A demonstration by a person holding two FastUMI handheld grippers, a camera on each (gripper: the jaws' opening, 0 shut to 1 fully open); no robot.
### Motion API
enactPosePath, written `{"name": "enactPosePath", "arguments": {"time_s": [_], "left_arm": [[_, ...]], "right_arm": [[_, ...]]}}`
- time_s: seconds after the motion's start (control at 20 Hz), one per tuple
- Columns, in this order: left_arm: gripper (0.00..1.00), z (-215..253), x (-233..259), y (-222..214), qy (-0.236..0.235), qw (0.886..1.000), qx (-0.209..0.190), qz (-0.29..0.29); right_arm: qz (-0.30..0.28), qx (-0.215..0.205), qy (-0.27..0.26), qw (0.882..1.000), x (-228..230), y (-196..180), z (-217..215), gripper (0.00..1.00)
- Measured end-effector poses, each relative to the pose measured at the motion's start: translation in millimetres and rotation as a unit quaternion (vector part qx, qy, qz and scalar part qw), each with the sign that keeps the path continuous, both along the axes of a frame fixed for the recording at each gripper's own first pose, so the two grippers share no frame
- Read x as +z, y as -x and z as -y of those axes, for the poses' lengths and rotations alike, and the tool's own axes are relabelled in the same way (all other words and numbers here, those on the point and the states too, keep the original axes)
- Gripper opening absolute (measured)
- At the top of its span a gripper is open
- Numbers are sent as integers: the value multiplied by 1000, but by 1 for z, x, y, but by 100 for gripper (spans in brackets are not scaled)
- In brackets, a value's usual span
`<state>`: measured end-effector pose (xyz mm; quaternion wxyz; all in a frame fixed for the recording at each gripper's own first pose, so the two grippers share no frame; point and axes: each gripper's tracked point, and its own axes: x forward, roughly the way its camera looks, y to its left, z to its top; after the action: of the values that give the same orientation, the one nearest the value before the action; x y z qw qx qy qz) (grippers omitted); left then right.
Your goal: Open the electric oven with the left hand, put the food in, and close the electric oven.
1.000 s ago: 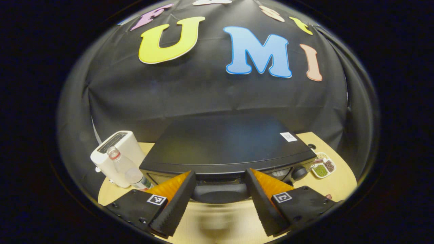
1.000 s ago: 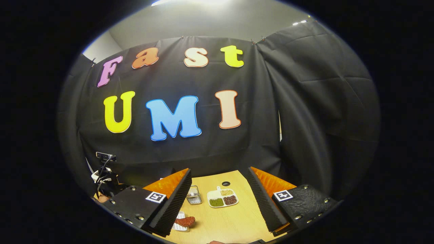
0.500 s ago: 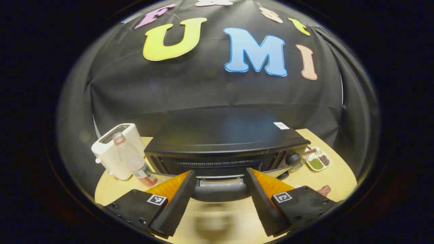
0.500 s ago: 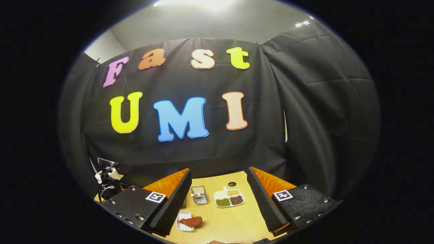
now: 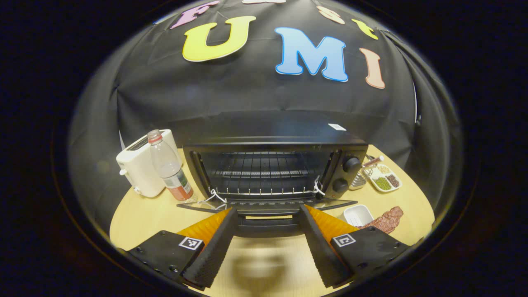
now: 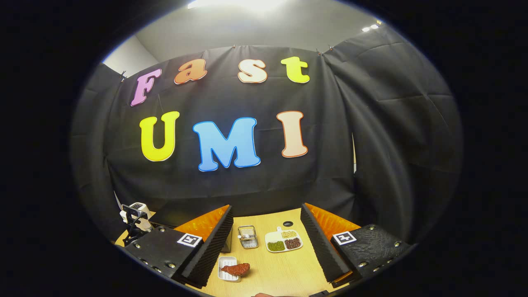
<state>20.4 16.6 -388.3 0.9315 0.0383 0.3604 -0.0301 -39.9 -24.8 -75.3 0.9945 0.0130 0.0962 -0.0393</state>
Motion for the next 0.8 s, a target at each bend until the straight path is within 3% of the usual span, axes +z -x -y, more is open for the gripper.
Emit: {"name": "enactPosePath", "arguments": {"time_s": [0.2,0.35,0.55,0.8], "left_arm": [[98,0,-29,28,4,999,6,-39],[98,-9,-52,43,1,997,35,-73],[100,-10,-31,33,7,998,42,-48],[100,4,40,7,23,999,37,27]], "right_arm": [[-4,2,5,1000,-2,3,3,99],[-6,0,6,1000,-3,4,6,99],[-11,-1,11,1000,-8,6,12,99],[-53,16,-16,998,-42,0,10,99]]}}
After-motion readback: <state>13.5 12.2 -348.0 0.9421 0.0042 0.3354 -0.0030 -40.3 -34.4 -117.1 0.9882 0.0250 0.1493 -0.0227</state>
